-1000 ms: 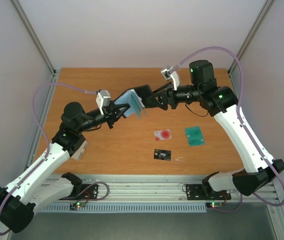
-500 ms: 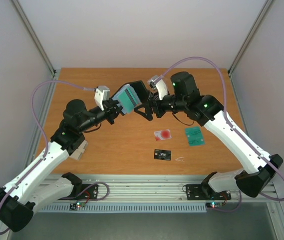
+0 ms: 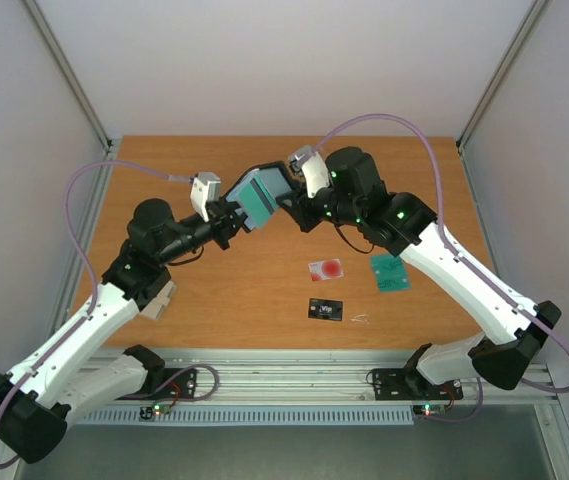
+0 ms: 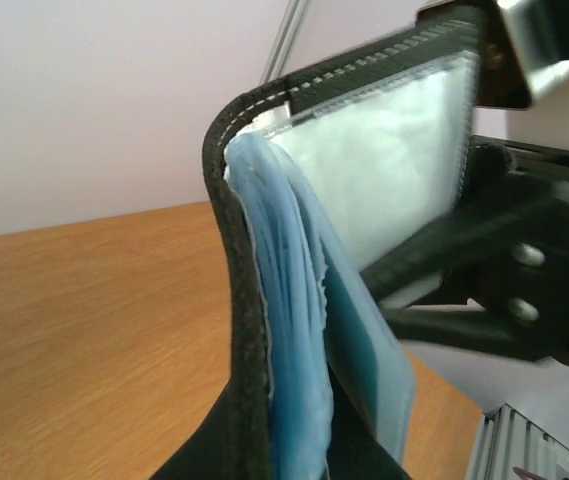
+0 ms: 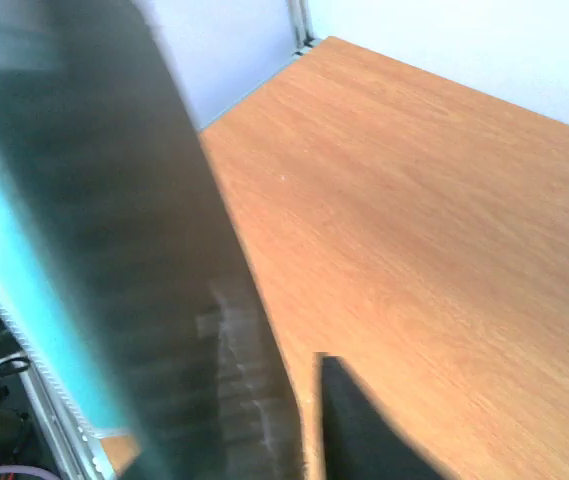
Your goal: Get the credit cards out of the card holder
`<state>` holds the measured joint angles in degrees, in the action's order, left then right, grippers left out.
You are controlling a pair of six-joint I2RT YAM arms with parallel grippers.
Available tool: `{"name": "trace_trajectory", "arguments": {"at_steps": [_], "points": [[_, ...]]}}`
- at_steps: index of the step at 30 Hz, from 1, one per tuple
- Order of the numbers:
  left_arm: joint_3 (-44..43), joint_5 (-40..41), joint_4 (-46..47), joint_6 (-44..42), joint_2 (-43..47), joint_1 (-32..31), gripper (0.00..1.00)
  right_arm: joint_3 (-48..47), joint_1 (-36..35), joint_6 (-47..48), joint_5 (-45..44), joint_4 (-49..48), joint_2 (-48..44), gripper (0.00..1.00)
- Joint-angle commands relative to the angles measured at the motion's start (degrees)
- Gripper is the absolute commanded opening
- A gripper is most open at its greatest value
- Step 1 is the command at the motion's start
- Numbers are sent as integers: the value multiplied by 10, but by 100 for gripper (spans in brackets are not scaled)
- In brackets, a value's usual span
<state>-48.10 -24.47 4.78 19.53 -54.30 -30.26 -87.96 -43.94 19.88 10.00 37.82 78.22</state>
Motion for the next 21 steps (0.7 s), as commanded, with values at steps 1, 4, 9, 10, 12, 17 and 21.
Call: {"name": "trace_trajectory", "arguments": {"at_steps": [1, 4, 9, 10, 12, 17, 21], "points": [[8, -42, 58, 7, 17, -3, 0, -13, 30, 2, 7, -7, -21, 2], [16, -64, 69, -4, 20, -3, 0, 14, 65, -5, 84, -28, -57, 1], [34, -162, 110, -25, 24, -3, 56, -38, 109, 14, 162, 51, -50, 1], [36, -164, 114, -26, 26, -3, 59, -55, 113, 21, 156, 76, -46, 1], [39, -173, 123, -24, 25, -3, 62, -87, 114, 40, 150, 120, -35, 1], [34, -162, 129, -17, 11, -3, 67, -132, 115, 73, 245, 165, -4, 1], [34, -82, 112, 7, 9, -3, 71, -128, 114, 89, 304, 153, -9, 1]]}}
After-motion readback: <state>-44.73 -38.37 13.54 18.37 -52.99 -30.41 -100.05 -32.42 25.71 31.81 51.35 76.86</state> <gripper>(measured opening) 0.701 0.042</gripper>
